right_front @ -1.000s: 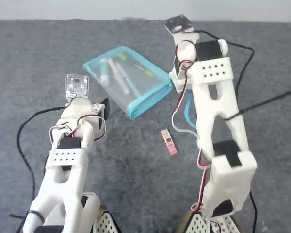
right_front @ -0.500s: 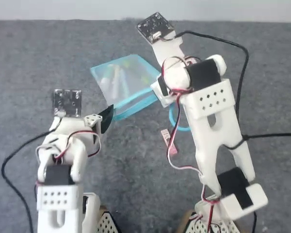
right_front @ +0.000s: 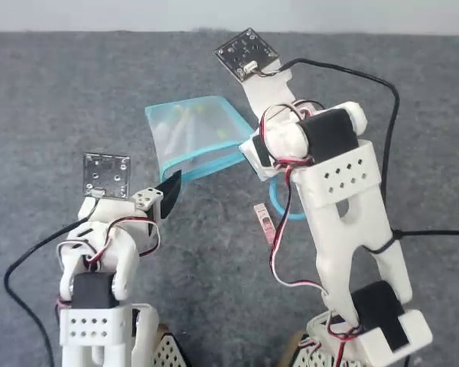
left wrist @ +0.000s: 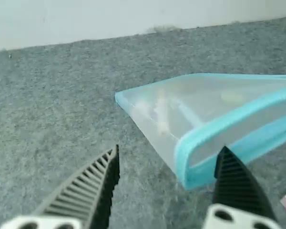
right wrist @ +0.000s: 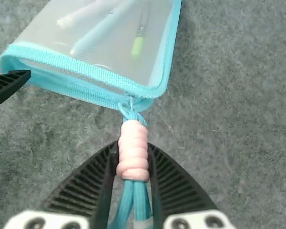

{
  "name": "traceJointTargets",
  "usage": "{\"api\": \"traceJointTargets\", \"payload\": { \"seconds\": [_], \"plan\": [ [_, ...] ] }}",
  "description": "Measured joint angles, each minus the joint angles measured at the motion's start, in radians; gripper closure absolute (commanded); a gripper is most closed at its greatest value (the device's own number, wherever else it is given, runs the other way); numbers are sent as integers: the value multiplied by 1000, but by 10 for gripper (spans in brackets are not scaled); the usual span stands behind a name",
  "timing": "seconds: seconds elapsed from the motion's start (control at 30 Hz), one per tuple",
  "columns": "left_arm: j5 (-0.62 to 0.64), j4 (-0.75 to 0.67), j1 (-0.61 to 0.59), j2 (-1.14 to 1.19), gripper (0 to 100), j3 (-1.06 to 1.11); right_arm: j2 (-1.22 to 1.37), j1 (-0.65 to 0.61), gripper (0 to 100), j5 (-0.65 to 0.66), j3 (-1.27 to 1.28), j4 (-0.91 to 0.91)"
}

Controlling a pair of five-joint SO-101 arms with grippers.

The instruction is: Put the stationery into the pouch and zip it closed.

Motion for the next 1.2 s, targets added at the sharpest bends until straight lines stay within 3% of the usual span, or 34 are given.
{"api": "traceJointTargets", "payload": {
  "seconds": [0.57, 0.9, 1.2],
  "plan": [
    [-20, -138, 3, 8, 719, 66, -51, 0, 991, 89, 100, 11],
    [-20, -310, -54, 408, 722, -6, -104, -2, 991, 98, 221, 12],
    [-21, -394, -60, 566, 951, -32, -94, 2, 989, 126, 241, 12]
  ]
}}
